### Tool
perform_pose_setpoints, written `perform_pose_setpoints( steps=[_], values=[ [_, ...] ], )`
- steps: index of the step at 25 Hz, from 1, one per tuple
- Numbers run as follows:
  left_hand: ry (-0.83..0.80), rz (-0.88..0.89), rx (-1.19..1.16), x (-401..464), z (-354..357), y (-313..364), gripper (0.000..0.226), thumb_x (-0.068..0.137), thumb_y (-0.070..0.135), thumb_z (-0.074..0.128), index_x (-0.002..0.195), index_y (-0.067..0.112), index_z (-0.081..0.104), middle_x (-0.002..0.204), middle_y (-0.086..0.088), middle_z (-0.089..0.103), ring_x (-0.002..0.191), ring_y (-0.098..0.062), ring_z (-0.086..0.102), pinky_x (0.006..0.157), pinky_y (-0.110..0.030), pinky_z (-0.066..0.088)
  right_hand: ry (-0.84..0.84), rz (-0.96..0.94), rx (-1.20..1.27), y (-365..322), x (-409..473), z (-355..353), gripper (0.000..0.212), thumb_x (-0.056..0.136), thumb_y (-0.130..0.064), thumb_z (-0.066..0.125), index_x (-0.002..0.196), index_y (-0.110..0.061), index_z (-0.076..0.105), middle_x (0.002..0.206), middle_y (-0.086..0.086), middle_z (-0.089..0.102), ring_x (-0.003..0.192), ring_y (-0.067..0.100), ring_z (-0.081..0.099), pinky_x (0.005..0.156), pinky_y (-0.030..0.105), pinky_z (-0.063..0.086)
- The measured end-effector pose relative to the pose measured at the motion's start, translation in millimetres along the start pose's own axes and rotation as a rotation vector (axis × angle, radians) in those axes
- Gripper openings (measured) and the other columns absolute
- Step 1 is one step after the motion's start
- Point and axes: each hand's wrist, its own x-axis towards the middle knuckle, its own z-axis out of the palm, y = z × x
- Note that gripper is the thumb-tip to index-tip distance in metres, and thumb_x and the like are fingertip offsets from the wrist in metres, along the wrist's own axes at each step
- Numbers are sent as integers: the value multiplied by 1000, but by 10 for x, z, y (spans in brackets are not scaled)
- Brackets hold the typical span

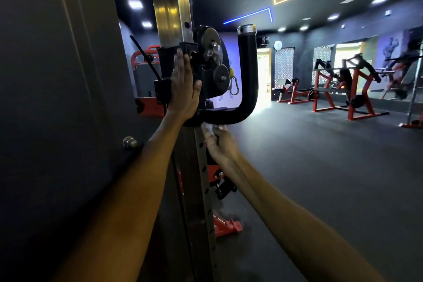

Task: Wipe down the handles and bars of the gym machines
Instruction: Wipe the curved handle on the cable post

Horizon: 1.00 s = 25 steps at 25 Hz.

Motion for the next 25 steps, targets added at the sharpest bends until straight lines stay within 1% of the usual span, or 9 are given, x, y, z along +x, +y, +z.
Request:
perform_pose_setpoints(
  steps=[3, 7, 9, 12, 15, 17, 20, 22, 25],
  values=[
    [20, 9, 5, -13, 29, -21, 65, 96, 11, 42, 149, -6, 8, 157, -27, -1, 147, -36, -1, 115, -33, -5, -33, 50, 261, -230, -238, -189, 25, 99, 4, 29, 115, 7, 48, 113, 29, 55, 104, 32, 61, 92, 32, 50],
    [28, 18, -4, -6, 29, -15, 64, 96, 14, 39, 149, -5, 8, 158, -27, 0, 147, -36, -1, 116, -33, -5, 88, 163, 49, -205, -107, -57, 29, 98, 7, 30, 121, 11, 48, 118, 26, 53, 113, 31, 57, 89, 28, 53],
    [21, 33, 10, -8, 18, -21, 66, 95, 20, 36, 149, -6, 8, 157, -28, 0, 147, -38, 0, 117, -36, -3, 172, 188, 33, -195, -90, 134, 37, 96, 11, 27, 131, 11, 40, 112, 27, 53, 128, 34, 44, 107, 29, 36],
    [3, 20, 22, -22, 14, -27, 66, 96, 18, 37, 150, -5, 6, 157, -28, -2, 147, -38, -2, 117, -41, -1, 245, 139, 50, -468, -203, 198, 43, 95, 14, 16, 135, 16, 32, 136, 29, 43, 135, 37, 33, 114, 31, 19],
    [2, 7, 25, -21, 10, -23, 67, 95, 15, 40, 150, -4, 6, 157, -27, -2, 147, -38, -2, 117, -41, -2, 263, 64, -102, -841, -418, 222, 47, 91, 18, 11, 133, 19, 31, 141, 32, 34, 133, 45, 31, 111, 39, 23],
    [5, 10, 25, -13, 8, -26, 67, 95, 18, 37, 149, -2, 4, 158, -27, -2, 147, -34, -4, 117, -33, -7, 255, 9, -305, -1025, -584, 333, 42, 89, 20, 14, 118, 16, 44, 125, 34, 48, 120, 46, 47, 102, 43, 36],
    [19, 10, 23, -17, 27, -49, 67, 95, 22, 35, 150, 1, 2, 158, -25, -3, 146, -24, -8, 116, -25, -11, 194, -248, -656, -1236, -660, 466, 27, 87, 17, 30, 81, 10, 56, 80, 21, 59, 73, 29, 59, 92, 43, 48],
    [26, 4, 22, -19, 40, -53, 68, 95, 23, 34, 150, 1, 2, 159, -24, -4, 147, -26, -7, 117, -32, -6, 132, -550, -789, -1397, -531, 659, 26, 85, 13, 39, 82, 3, 63, 68, 6, 56, 62, 14, 50, 74, 33, 46],
    [28, 11, 27, -20, 30, -37, 68, 94, 26, 31, 151, 0, 3, 159, -23, -4, 147, -28, -6, 117, -27, -9, 52, -985, -1254, -1388, -317, 957, 40, 87, 10, 38, 117, -3, 61, 99, 5, 66, 87, 13, 58, 83, 17, 38]
  ],
)
